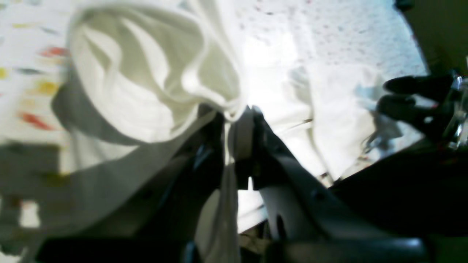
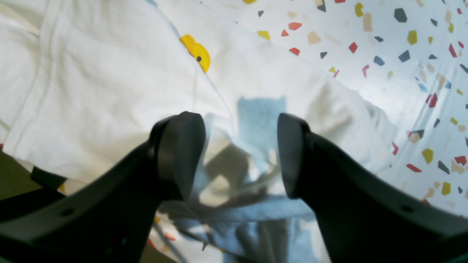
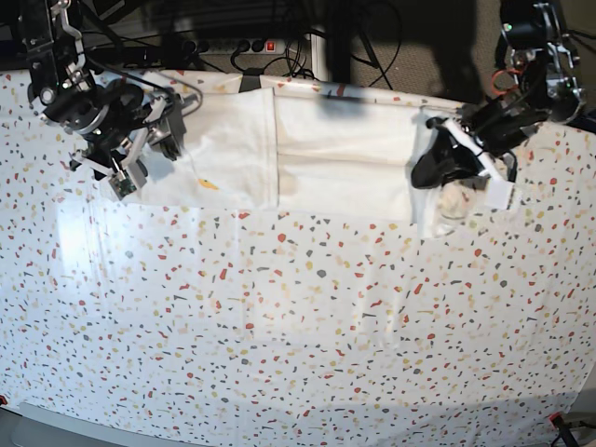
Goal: Fold the T-shirt properly
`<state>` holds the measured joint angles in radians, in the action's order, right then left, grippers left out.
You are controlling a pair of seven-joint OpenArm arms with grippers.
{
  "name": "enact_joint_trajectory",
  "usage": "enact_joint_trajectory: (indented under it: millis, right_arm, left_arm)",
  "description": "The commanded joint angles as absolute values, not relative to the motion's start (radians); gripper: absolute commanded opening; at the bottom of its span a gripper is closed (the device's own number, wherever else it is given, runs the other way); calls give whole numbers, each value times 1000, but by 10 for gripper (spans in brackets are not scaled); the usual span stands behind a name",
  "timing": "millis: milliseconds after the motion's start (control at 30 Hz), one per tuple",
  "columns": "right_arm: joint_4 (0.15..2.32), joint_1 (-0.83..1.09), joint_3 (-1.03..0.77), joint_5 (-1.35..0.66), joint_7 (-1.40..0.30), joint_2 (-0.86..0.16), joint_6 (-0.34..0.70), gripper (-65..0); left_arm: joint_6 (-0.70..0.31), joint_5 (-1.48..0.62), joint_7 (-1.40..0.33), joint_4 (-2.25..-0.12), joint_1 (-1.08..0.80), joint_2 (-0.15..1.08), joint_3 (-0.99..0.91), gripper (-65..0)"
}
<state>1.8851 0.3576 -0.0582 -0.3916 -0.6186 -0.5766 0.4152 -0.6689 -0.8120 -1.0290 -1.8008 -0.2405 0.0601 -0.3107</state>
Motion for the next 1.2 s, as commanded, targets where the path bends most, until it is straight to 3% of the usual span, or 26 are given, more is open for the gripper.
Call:
enact_joint_trajectory:
  millis: [0, 133, 433, 633, 667, 733, 800, 933, 1167]
  right_arm:
    - [1901, 352, -66, -393, -600, -593, 410, -299]
    - [1901, 352, -66, -393, -600, -593, 410, -299]
    - [1901, 352, -66, -393, -603, -593, 410, -299]
    - [1901, 352, -66, -393, -603, -593, 410, -299]
    - [1901, 352, -66, -393, -603, -593, 410, -299]
    - [1901, 352, -66, -393, -603, -593, 410, -299]
    - [1901, 352, -66, -393, -603, -593, 410, -299]
    - [1901, 352, -66, -393, -603, -593, 410, -299]
    - [1901, 353, -80, -400, -632, -593, 410, -299]
  left_arm:
    - [-677, -802, -1021, -1816, -233, 43, -283, -650]
    - [-662, -653, -979, -1816, -233, -3, -150, -650]
    - [-464, -395, -793, -1816, -232, -5, 90, -650]
    - [-456, -360, -685, -1816, -232, -6, 127, -650]
    - [-456, -364, -682, -1816, -232, -5, 127, -616]
    - [-456, -382, -684, -1816, -233, -5, 127, -463]
    - [-457, -432, -688, -1816, -233, -5, 127, -365]
    - [-561, -548, -686, -1817, -226, -5, 127, -356]
    - [-569, -466, -687, -1818, -191, 10, 123, -356]
